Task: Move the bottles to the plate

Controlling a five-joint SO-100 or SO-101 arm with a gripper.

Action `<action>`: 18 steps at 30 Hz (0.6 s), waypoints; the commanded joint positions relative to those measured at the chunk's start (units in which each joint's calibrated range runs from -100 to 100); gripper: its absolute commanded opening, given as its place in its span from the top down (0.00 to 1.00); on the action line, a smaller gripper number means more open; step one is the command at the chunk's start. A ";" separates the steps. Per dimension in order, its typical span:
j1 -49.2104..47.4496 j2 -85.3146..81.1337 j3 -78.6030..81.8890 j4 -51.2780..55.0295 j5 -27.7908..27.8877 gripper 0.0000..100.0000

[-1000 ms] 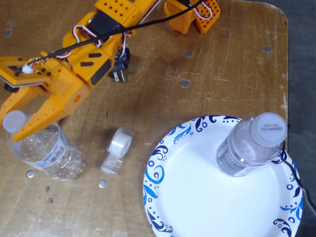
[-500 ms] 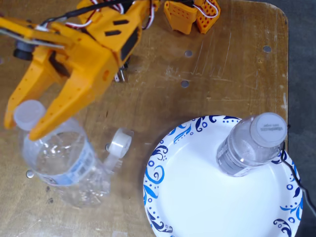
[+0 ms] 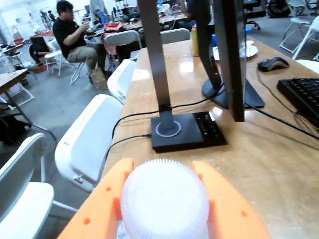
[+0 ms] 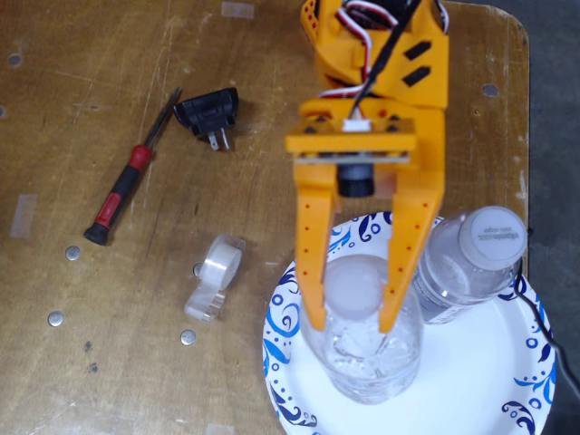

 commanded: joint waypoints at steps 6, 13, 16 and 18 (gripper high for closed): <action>-0.07 -3.51 9.40 -3.35 4.12 0.95; 0.36 -6.38 22.92 -12.14 4.33 0.95; 0.36 -10.34 32.02 -18.93 4.43 0.95; 0.46 -13.21 37.15 -22.68 4.49 0.95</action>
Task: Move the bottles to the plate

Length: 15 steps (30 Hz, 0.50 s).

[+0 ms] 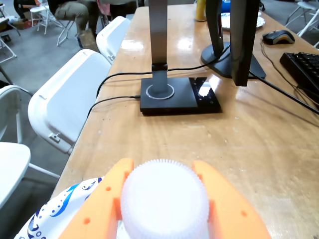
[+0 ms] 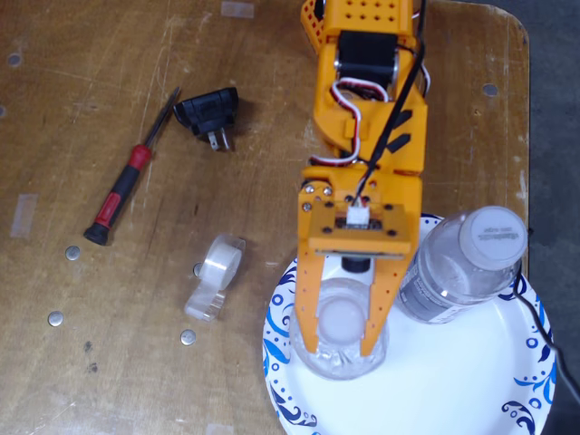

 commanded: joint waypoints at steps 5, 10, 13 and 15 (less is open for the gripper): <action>0.46 -10.04 11.26 -7.14 -0.05 0.95; 0.25 -10.38 18.02 -11.23 0.21 0.94; -0.18 -10.29 23.34 -18.11 0.11 0.94; -0.29 -10.29 25.95 -21.68 0.06 0.94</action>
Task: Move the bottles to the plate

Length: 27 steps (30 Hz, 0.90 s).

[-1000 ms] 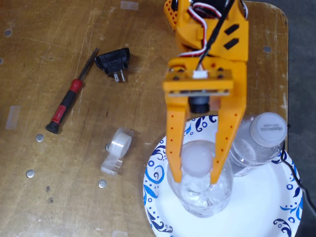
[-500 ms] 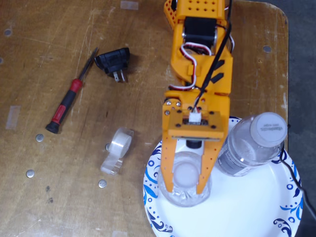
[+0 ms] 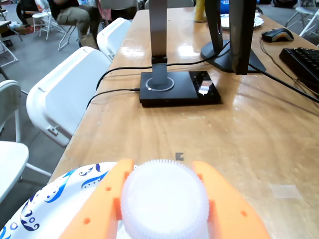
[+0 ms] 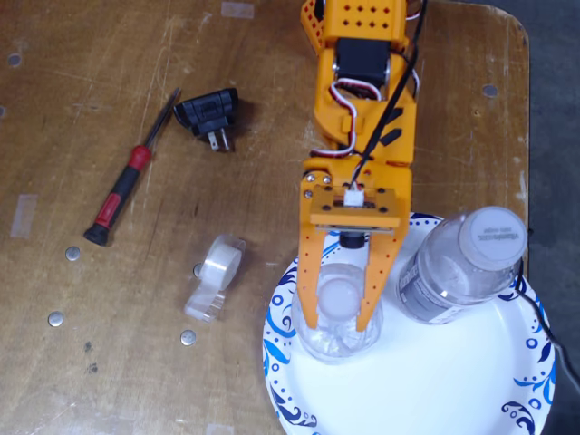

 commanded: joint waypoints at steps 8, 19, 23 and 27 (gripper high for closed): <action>-0.80 -2.66 4.82 -9.09 -0.26 0.94; -0.69 -2.91 9.32 -15.19 -0.20 0.95; -0.69 -2.91 9.23 -15.19 -0.20 0.94; -0.69 -2.82 9.23 -15.01 -0.10 0.94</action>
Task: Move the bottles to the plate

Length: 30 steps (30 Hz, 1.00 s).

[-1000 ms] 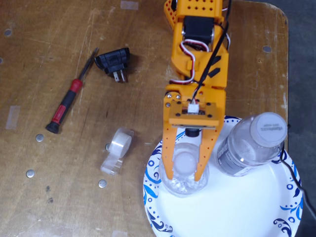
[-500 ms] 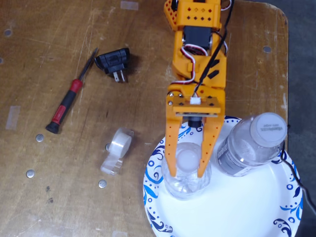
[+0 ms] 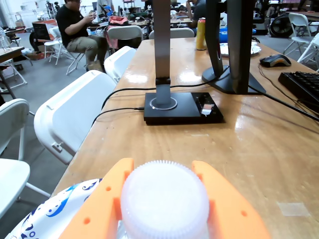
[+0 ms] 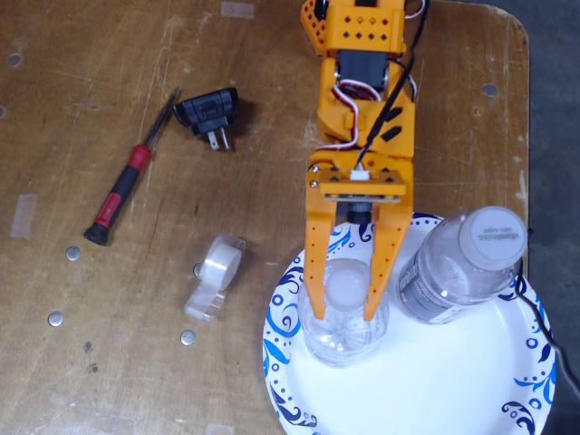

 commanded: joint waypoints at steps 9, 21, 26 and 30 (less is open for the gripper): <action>-0.14 -2.32 -0.21 -0.46 -0.05 0.94; -1.54 -2.41 -0.84 -0.55 -0.20 0.61; -2.40 -2.41 -0.57 -0.55 -0.20 0.61; -2.94 -2.49 -0.48 -0.55 -0.88 0.61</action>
